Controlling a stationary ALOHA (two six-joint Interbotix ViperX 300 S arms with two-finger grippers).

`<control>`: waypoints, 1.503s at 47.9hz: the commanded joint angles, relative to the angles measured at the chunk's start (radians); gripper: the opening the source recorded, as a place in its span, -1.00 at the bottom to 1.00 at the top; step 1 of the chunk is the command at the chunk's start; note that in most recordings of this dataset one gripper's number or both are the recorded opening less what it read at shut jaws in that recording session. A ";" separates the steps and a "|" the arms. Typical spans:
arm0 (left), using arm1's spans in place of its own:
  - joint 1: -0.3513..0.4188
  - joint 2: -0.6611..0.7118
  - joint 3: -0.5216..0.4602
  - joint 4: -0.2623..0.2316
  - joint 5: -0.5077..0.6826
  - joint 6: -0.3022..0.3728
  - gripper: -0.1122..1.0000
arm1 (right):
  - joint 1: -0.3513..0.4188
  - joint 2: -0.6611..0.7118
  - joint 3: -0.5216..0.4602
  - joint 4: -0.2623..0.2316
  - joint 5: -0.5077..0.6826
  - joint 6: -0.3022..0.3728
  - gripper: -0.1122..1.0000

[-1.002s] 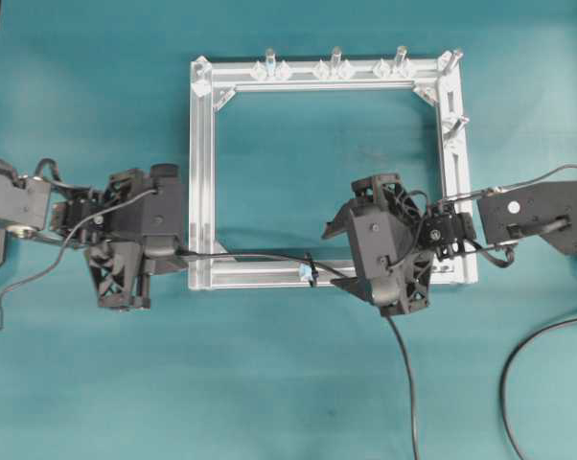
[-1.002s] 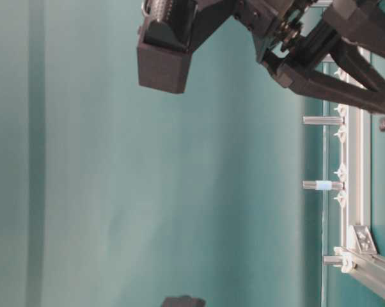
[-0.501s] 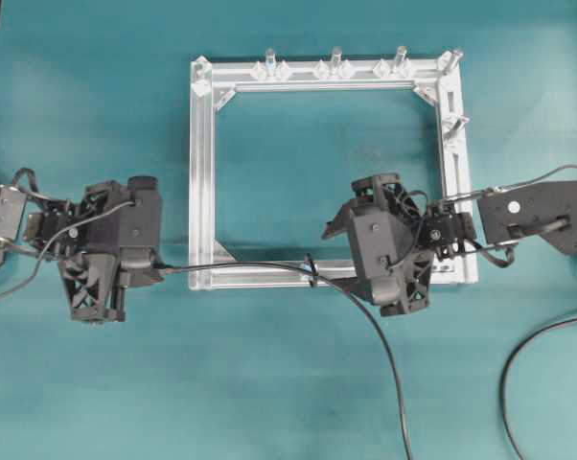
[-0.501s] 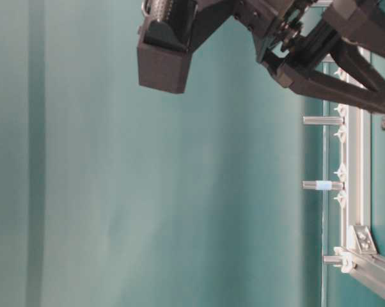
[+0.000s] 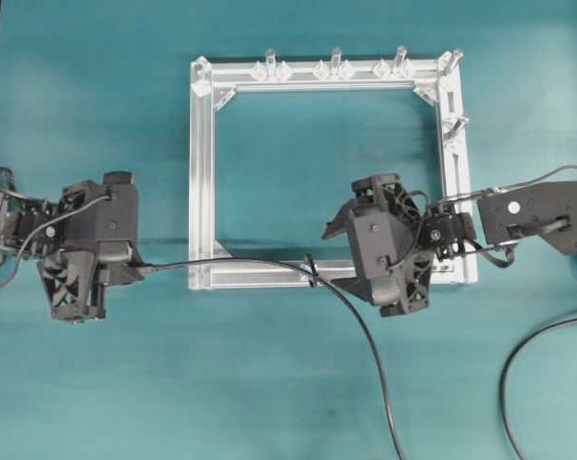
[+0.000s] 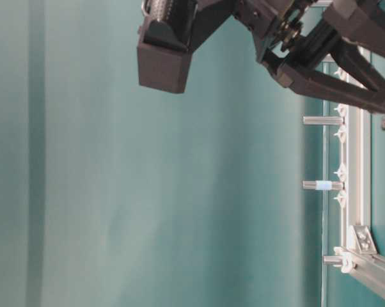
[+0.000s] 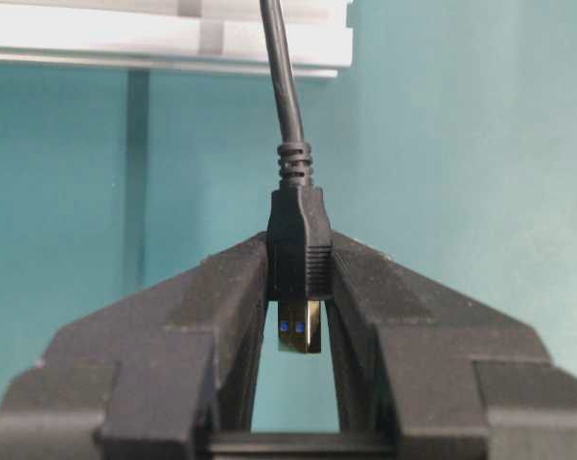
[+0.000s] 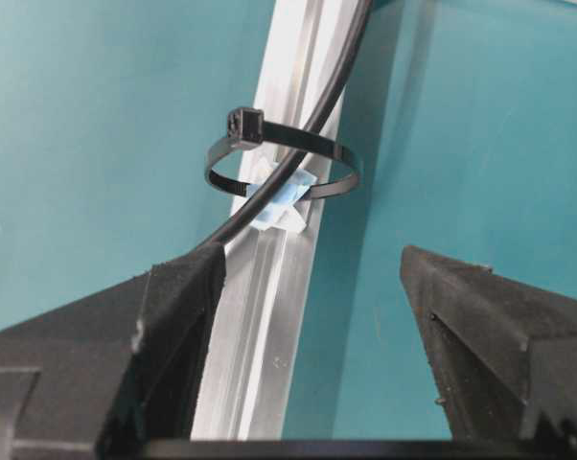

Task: Insert the wire through the string loop located in the center.

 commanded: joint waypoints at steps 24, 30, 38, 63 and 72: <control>-0.005 0.181 -0.003 0.000 -0.186 -0.009 -0.46 | 0.003 -0.026 -0.012 0.002 -0.005 0.002 0.56; -0.006 0.189 0.005 -0.002 -0.187 -0.009 -0.46 | 0.003 -0.026 -0.012 0.002 -0.005 0.002 0.56; -0.006 0.178 0.005 -0.002 -0.187 -0.009 -0.46 | 0.003 -0.026 -0.012 0.002 -0.005 0.002 0.56; -0.006 0.147 -0.029 0.006 -0.080 0.002 0.11 | 0.005 -0.026 -0.008 0.002 -0.005 0.002 0.56; -0.006 0.146 -0.048 0.009 -0.080 0.003 0.24 | 0.003 -0.026 -0.008 0.002 -0.005 0.002 0.56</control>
